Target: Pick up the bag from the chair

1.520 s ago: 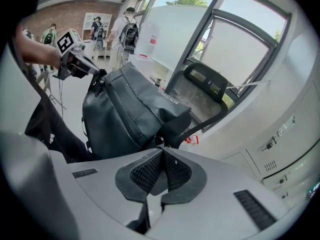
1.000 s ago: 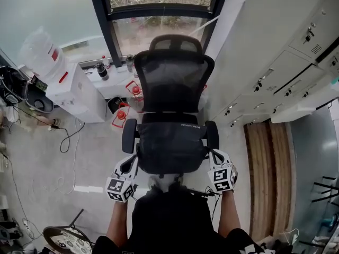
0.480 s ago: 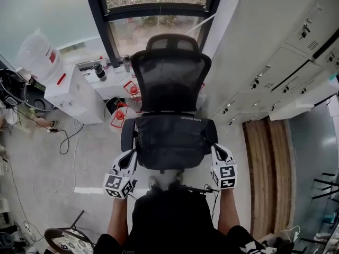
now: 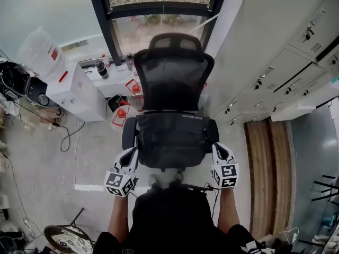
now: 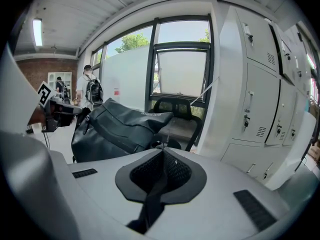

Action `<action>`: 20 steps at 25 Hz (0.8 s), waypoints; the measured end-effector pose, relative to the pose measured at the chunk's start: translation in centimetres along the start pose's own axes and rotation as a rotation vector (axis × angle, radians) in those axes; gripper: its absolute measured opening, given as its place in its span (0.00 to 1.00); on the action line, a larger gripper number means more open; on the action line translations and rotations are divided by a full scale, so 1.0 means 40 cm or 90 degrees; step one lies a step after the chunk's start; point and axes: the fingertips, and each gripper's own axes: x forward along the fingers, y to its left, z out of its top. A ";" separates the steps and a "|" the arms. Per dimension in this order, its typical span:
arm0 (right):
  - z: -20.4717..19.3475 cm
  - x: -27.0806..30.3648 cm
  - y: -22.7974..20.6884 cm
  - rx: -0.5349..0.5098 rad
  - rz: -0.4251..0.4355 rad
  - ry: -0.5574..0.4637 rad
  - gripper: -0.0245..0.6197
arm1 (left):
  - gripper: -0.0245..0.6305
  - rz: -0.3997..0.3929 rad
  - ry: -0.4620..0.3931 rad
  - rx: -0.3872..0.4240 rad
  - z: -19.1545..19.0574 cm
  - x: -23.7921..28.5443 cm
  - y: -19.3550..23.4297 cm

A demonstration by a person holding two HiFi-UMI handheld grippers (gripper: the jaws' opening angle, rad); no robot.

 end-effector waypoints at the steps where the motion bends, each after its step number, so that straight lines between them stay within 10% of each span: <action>1: -0.001 0.002 0.000 0.000 0.001 0.000 0.04 | 0.06 0.000 -0.001 0.001 0.001 0.001 0.001; 20: -0.012 -0.016 -0.013 -0.003 0.001 0.002 0.04 | 0.06 -0.008 0.002 0.004 -0.006 0.013 -0.026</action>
